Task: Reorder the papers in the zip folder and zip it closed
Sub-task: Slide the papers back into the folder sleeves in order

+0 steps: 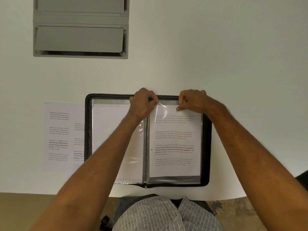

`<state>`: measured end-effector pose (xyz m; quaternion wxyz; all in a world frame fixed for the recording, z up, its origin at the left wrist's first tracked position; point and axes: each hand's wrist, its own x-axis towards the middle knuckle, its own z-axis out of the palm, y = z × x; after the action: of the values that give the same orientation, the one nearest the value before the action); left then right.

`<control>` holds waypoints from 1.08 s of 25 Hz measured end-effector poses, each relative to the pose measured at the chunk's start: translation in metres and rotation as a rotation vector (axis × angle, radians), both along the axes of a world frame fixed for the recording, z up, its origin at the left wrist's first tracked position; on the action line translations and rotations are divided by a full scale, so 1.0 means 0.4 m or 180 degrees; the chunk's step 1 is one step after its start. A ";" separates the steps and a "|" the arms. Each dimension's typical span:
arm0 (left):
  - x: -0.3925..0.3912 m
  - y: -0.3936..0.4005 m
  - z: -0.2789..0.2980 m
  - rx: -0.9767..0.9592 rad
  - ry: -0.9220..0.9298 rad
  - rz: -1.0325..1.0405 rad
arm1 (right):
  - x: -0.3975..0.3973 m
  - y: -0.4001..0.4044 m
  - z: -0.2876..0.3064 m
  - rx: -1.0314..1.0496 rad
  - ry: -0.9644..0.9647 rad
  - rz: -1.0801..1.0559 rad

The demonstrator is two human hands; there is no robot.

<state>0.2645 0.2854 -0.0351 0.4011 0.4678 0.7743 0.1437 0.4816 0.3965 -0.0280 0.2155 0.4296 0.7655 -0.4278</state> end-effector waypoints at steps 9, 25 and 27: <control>0.005 -0.020 -0.031 0.0224 -0.0103 0.0219 | 0.041 -0.055 0.016 0.0489 0.0543 -0.0898; 0.139 -0.300 0.076 0.0086 -0.1093 0.0954 | 0.180 -0.509 0.116 -0.2190 0.1477 -0.2867; 0.144 -0.351 0.122 -0.0115 -0.1516 0.1166 | 0.138 -0.559 0.143 -0.2200 0.1644 -0.2710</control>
<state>0.3220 0.1449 0.0137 0.5471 0.2663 0.7324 0.3056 0.5366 0.1731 0.0291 -0.0403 0.4856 0.3706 -0.7907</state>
